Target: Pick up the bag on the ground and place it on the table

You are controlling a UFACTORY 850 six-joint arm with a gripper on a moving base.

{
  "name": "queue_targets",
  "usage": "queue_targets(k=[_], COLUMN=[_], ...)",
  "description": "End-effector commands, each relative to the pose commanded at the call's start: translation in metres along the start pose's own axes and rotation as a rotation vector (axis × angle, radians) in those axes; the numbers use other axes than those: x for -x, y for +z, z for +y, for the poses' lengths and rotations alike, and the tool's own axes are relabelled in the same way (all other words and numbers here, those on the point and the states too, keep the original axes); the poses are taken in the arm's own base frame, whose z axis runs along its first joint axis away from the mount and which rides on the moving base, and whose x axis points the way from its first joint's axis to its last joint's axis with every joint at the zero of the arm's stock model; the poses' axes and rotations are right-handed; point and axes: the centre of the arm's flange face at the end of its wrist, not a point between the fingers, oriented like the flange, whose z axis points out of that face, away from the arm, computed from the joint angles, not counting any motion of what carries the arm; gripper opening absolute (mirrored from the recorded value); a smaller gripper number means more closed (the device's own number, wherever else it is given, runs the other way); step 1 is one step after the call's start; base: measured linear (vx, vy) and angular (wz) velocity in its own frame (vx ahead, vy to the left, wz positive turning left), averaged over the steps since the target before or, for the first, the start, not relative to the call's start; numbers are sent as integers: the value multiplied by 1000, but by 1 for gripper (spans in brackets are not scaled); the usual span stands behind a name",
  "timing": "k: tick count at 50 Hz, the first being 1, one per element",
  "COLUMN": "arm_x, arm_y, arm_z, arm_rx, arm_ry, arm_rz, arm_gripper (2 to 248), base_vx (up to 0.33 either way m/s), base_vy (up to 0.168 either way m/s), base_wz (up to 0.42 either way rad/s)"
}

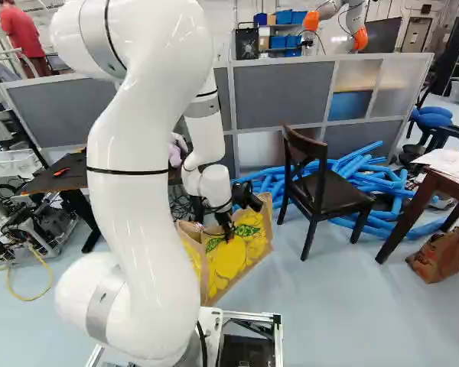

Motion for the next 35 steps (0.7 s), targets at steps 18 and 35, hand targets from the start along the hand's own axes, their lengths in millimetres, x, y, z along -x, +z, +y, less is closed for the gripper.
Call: queue_targets(k=[18, 35], arm_x=[3, 6], arm_y=[-26, -51], arm_z=[-1, -1], arm_rx=[7, 12], arm_ry=[-6, -12], arm_rz=[-6, -10], arm_gripper=[21, 21], base_vx=[0, 0], base_vy=[0, 0], base_wz=[0, 0])
